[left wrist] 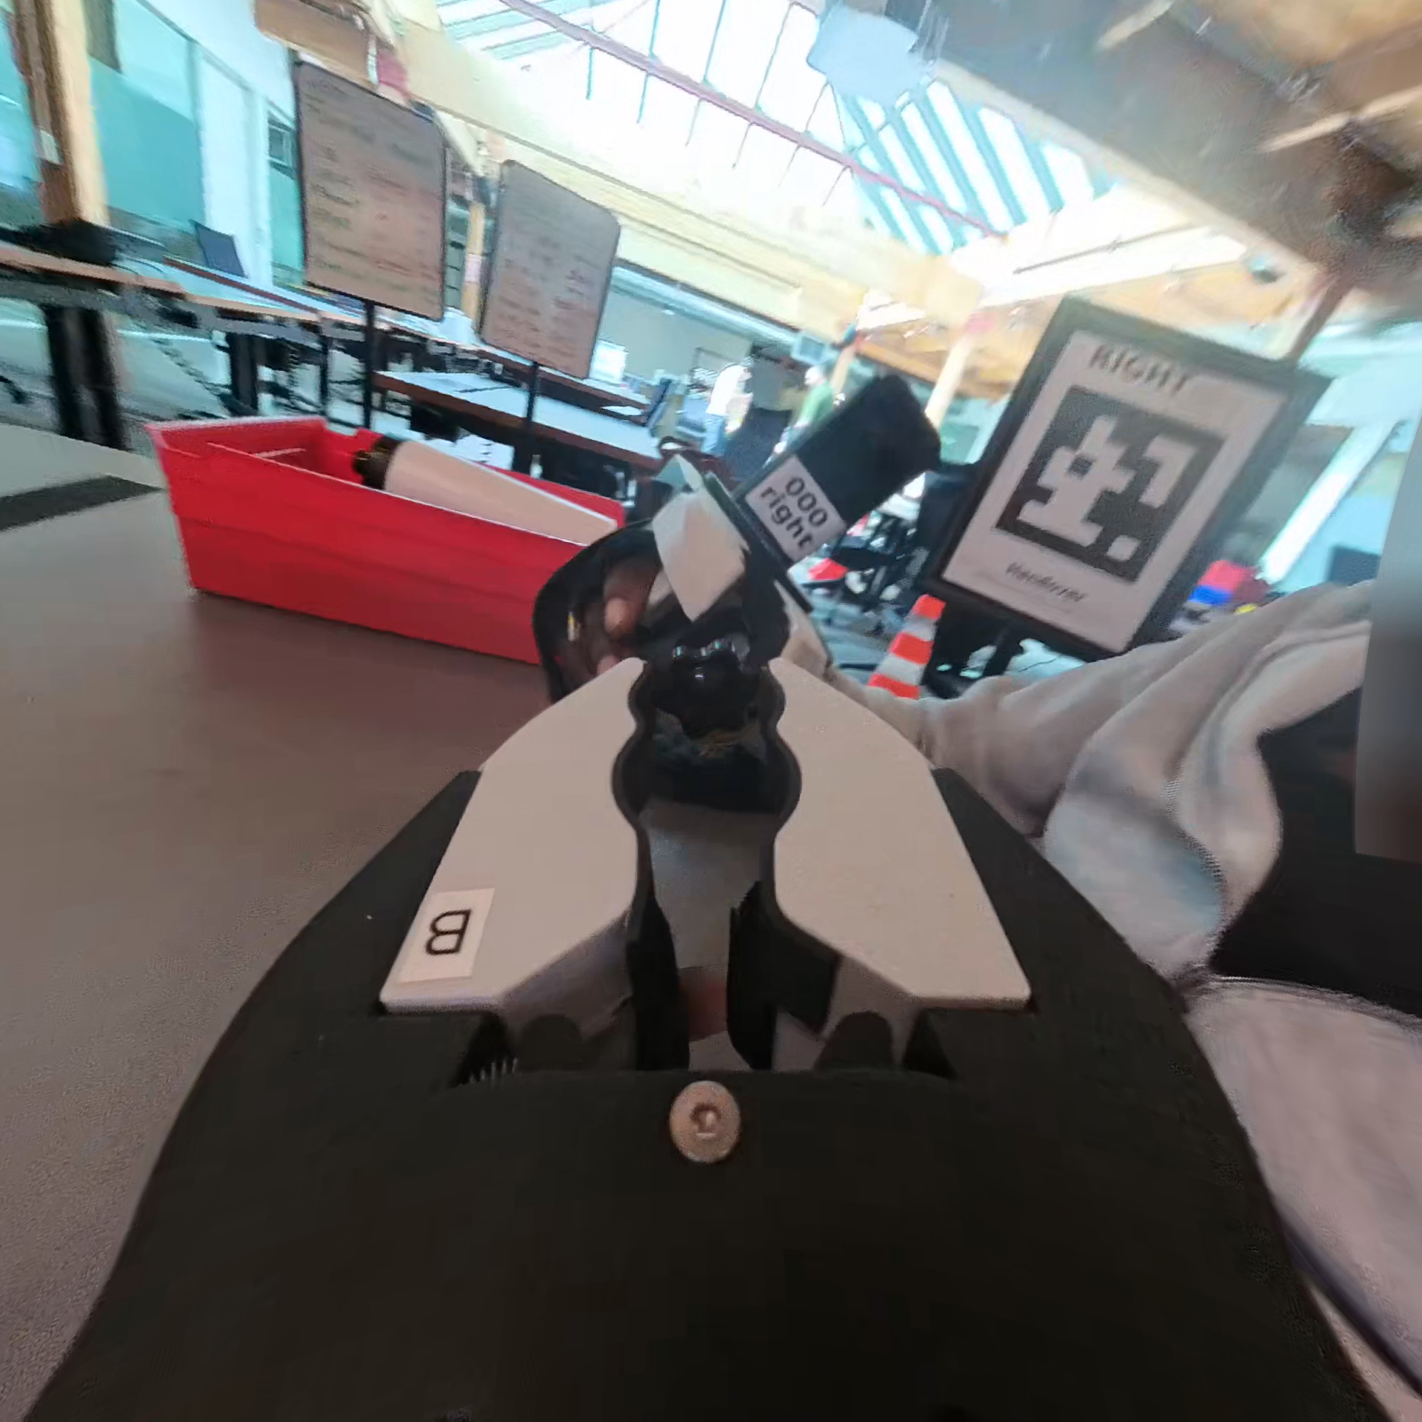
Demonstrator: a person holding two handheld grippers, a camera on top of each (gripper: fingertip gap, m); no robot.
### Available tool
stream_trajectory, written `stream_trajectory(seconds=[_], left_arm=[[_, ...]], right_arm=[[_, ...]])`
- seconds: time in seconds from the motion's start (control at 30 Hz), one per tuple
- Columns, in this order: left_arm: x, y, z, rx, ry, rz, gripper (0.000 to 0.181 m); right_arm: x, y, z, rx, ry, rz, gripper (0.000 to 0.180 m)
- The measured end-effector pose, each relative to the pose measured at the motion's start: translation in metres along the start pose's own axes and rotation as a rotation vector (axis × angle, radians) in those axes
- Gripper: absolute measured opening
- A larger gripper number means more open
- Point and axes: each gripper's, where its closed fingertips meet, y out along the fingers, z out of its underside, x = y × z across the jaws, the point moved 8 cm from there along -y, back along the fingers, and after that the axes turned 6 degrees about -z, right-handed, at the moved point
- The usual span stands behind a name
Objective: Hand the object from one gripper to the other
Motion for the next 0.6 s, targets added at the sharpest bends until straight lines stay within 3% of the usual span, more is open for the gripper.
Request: stream_trajectory(seconds=[0.07, 0.3, 0.6], left_arm=[[-0.001, -0.0004, -0.0001, -0.007, -0.036, 0.036, 0.025], [-0.002, 0.0006, 0.0018, 0.017, -0.076, 0.068, 0.025], [-0.0055, 0.0015, 0.0009, -0.005, 0.017, 0.058, 0.027]], right_arm=[[0.0054, 0.0028, -0.0013, 0.045, -0.104, 0.009, 0.018], [0.0078, 0.002, -0.0021, 0.033, -0.146, 0.003, 0.006], [0.0044, 0.002, -0.0017, 0.018, -0.024, -0.036, 0.006]])
